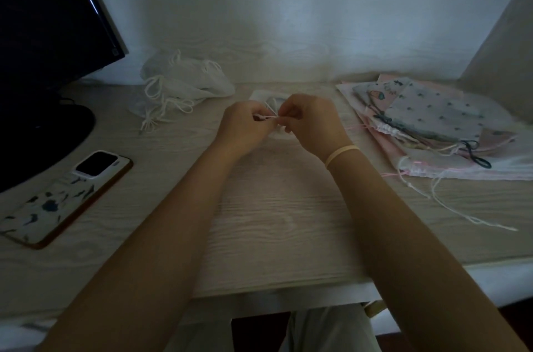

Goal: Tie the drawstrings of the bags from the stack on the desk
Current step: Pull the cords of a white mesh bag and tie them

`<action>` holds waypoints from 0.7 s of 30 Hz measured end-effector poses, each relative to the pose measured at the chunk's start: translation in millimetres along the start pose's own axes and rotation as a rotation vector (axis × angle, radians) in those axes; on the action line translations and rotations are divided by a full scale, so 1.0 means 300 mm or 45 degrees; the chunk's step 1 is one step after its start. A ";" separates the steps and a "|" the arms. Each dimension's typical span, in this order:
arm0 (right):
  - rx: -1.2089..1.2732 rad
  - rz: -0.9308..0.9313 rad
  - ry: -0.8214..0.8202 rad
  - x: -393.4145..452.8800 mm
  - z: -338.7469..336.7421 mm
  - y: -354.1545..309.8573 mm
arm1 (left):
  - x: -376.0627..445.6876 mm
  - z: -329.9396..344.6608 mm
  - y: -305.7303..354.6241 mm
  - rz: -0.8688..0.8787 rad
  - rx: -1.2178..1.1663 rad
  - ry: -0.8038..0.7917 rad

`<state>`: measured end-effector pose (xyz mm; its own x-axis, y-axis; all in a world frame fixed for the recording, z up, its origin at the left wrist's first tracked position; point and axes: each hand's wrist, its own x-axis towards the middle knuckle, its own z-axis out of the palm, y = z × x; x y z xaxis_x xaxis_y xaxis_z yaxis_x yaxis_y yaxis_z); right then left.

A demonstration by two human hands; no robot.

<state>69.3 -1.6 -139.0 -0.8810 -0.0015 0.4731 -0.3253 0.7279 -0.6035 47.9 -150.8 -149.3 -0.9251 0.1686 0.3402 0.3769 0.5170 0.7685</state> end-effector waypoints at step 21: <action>0.954 0.626 -0.453 -0.016 -0.037 -0.011 | -0.002 0.017 0.010 0.138 0.057 0.044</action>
<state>78.4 3.5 -132.1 -0.9897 -0.1111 -0.0899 0.0817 0.0759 -0.9938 49.5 -145.2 -150.0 -0.8767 0.1969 0.4389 0.4713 0.5344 0.7017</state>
